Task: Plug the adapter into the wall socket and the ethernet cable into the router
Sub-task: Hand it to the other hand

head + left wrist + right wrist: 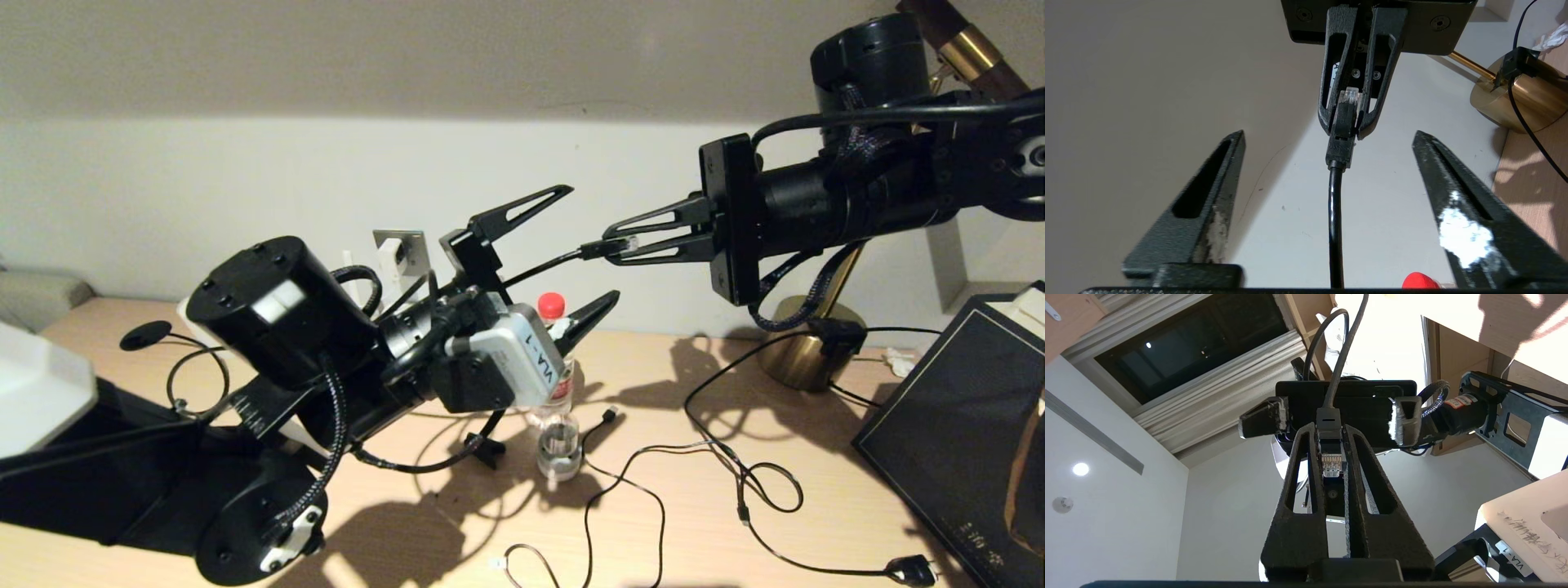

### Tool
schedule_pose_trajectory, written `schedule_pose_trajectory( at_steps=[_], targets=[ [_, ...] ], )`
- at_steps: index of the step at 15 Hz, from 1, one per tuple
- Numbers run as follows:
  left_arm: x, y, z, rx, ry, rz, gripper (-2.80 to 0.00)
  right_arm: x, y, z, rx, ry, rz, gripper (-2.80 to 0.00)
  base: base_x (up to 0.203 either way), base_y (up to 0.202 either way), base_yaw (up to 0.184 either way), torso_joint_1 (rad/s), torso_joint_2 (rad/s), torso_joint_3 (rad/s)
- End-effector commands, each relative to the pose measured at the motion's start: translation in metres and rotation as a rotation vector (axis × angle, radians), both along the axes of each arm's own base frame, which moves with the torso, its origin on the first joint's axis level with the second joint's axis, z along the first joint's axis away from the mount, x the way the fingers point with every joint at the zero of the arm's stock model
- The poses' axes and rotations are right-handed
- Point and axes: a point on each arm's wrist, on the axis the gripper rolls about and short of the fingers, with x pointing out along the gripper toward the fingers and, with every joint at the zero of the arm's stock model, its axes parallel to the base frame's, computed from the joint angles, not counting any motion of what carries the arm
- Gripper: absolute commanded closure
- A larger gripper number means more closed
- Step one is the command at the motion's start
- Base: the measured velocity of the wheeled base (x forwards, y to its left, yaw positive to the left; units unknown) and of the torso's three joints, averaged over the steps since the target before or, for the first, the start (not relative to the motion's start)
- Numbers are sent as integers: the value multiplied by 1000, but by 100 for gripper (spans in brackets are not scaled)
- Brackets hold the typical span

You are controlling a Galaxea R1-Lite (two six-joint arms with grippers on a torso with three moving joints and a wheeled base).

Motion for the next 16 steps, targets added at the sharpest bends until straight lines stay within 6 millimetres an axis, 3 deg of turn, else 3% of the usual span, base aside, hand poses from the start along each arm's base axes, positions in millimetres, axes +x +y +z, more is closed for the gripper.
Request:
schedule_pose_trajectory(
  at_steps=[1,2,3,16],
  targets=[
    [0,0,0,0,-9,0,-280,0,0,0,2,10,5,0,0,0,0,0,0,0],
    [0,0,0,-1,-8,0,-280,0,0,0,3,9,5,0,0,0,0,0,0,0],
    [0,0,0,-1,-8,0,0,0,0,0,2,10,4,0,0,0,0,0,0,0],
    [-1,1,-1,0,-4,0,0,2,0,-2,0,13,0,0,0,0,0,0,0,0]
  ],
)
